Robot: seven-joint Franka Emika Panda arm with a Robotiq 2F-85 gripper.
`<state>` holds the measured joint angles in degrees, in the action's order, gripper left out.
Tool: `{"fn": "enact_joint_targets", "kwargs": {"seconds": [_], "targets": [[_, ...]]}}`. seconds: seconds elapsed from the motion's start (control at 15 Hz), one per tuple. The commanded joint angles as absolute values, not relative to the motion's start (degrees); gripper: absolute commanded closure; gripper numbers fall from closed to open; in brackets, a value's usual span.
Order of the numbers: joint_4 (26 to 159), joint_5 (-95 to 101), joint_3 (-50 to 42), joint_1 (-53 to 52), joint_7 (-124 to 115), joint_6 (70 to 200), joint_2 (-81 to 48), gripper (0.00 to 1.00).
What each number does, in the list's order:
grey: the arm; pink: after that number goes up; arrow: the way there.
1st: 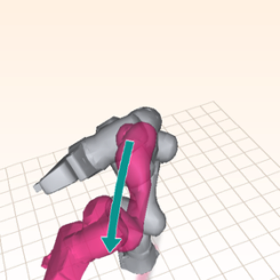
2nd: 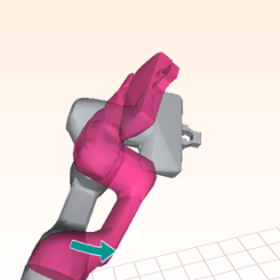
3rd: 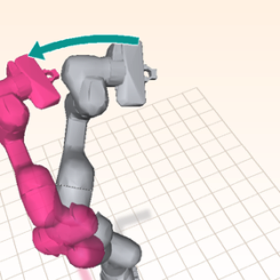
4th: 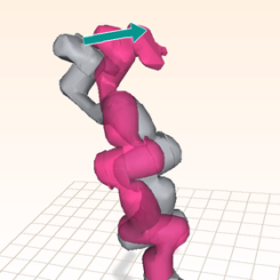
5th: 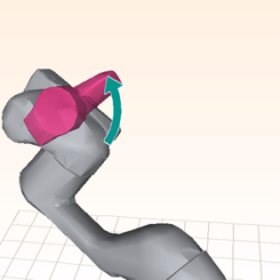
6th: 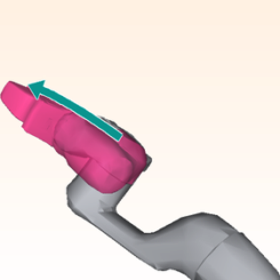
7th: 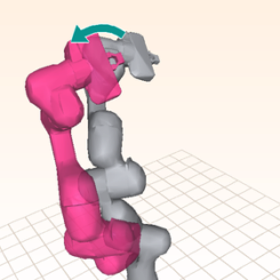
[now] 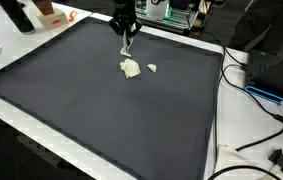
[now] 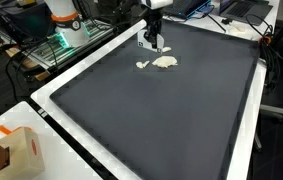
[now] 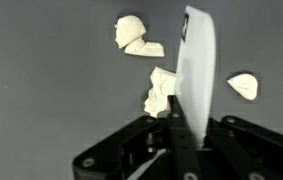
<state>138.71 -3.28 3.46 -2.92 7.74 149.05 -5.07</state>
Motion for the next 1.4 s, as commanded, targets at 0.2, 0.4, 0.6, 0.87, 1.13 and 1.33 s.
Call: {"fn": "enact_joint_targets", "kwargs": {"seconds": [0.2, 0.4, 0.6, 0.87, 1.13, 1.33], "targets": [[140.3, 5.91, 4.12, -4.8, -0.73, 145.61, 1.03, 0.99], [139.97, 7.03, 5.03, -5.34, -1.56, 143.74, 2.68, 0.99], [139.76, 6.96, 5.9, -5.81, -2.11, 142.08, 4.06, 0.99], [139.69, 8.73, 6.96, -5.99, -3.54, 140.31, 5.43, 0.99], [138.67, 7.16, 6.93, -6.01, -1.76, 141.21, 4.35, 0.96], [138.67, 7.23, 6.97, -6.01, -1.8, 141.17, 4.38, 0.96]]}}
